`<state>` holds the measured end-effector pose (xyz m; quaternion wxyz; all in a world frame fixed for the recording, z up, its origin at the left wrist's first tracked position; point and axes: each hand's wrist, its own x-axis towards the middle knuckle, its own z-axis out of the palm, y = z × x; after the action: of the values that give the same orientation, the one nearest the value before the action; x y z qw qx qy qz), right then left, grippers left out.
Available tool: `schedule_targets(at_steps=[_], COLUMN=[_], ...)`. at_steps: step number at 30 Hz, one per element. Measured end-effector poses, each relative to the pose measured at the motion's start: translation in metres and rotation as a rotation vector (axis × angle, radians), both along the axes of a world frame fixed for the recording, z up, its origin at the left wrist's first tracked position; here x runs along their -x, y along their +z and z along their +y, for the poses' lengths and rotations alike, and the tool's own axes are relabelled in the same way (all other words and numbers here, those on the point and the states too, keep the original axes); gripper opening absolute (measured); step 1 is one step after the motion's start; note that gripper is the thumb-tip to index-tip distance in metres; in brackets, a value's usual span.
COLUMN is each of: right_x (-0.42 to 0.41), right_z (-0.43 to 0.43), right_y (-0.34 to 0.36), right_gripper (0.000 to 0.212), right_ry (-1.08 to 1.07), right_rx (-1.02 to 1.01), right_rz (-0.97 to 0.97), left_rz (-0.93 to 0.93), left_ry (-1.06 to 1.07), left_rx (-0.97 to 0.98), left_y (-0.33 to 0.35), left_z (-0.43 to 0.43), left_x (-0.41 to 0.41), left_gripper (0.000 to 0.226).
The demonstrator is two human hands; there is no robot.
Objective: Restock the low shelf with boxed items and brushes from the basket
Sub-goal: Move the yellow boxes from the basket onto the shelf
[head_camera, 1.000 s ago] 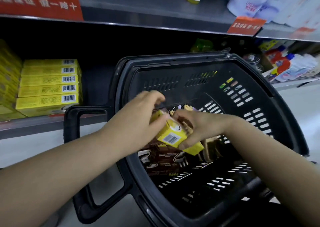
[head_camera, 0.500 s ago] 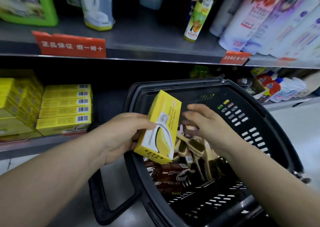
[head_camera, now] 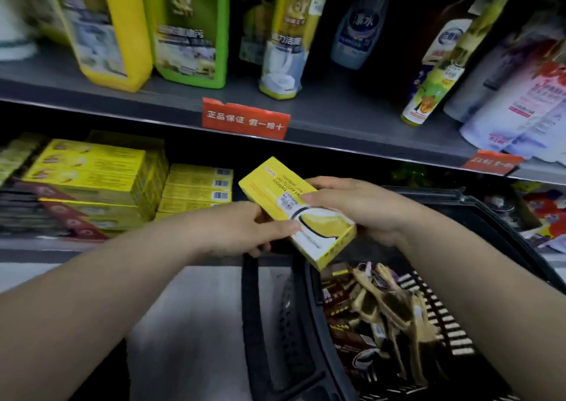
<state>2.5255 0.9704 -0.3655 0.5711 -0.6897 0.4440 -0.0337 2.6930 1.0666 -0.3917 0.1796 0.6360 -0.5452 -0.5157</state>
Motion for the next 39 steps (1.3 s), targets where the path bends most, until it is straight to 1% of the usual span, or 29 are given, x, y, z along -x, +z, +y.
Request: schedule_targets(at_steps=[2,5,6,8,10,11,13,15,18,20,21,22,24,27,31,34,37,39], right_x=[-0.035,-0.085,-0.101,-0.13,-0.154,-0.163,-0.179,-0.193,-0.216,-0.229,-0.234,-0.238,-0.243,-0.246,-0.247,-0.249,-0.254,-0.256], right_z=[-0.01,-0.027,-0.034,-0.052,-0.072,-0.082,-0.104,-0.123,-0.147,-0.158,-0.163,-0.166,-0.172,-0.18,-0.182,-0.178,-0.169,-0.159], right_y=[-0.009,-0.032,-0.042,-0.064,-0.087,-0.099,-0.123,-0.145,-0.175,-0.193,-0.201,-0.208,-0.22,-0.233,-0.233,-0.23,-0.228,-0.225], right_gripper=[0.012,0.02,0.024,0.037,0.055,0.06,0.066,0.067,0.058,0.057,0.058,0.058,0.054,0.051,0.05,0.05,0.053,0.055], right_ry=[0.018,0.036,0.057,0.131,0.194,0.225,0.278,0.27,0.169,0.229,0.279,0.317,0.375,0.447,0.524,0.548,0.519,0.497], right_rx=[0.022,0.066,0.102,0.25,0.429,0.499,0.548,0.512,0.555,0.61,0.604,0.578,0.54,0.507,0.465,0.463,0.493,0.506], right_rz=[0.067,0.156,0.194,0.305,0.44,0.491,0.536,0.475,0.354,0.367,0.374,0.377,0.398,0.501,0.568,0.591,0.584,0.637], left_rz=[-0.092,-0.44,-0.512,-0.568,-0.618,-0.653,-0.731,-0.781,-0.839,-0.859,-0.858,-0.85,-0.825,-0.799,-0.824,-0.837,-0.832,-0.817], left_ry=[-0.01,-0.096,-0.109,-0.084,-0.078,-0.095,-0.16,-0.21,-0.208,-0.178,-0.16,-0.142,-0.101,-0.067,-0.056,-0.048,-0.051,-0.058], left_rx=[-0.027,-0.004,0.0,0.027,0.084,0.119,0.179,0.209,0.233,0.221,0.211,0.203,0.208,0.221,0.236,0.236,0.225,0.217], left_y=[-0.004,-0.02,-0.029,-0.052,-0.081,-0.099,-0.134,-0.163,-0.193,-0.207,-0.212,-0.216,-0.218,-0.215,-0.215,-0.216,-0.215,-0.211], left_z=[-0.004,-0.011,-0.012,-0.015,-0.017,-0.019,-0.024,-0.028,-0.034,-0.038,-0.04,-0.043,-0.046,-0.05,-0.053,-0.053,-0.052,-0.052], left_x=[-0.026,-0.073,-0.086,-0.107,-0.119,-0.123,-0.126,-0.125,-0.123,-0.122,-0.122,-0.123,-0.126,-0.13,-0.131,-0.13,-0.129,-0.13], left_gripper=[0.04,0.044,0.042,0.038,0.042,0.045,0.05,0.054,0.064,0.074,0.078,0.078,0.071,0.062,0.059,0.059,0.062,0.063])
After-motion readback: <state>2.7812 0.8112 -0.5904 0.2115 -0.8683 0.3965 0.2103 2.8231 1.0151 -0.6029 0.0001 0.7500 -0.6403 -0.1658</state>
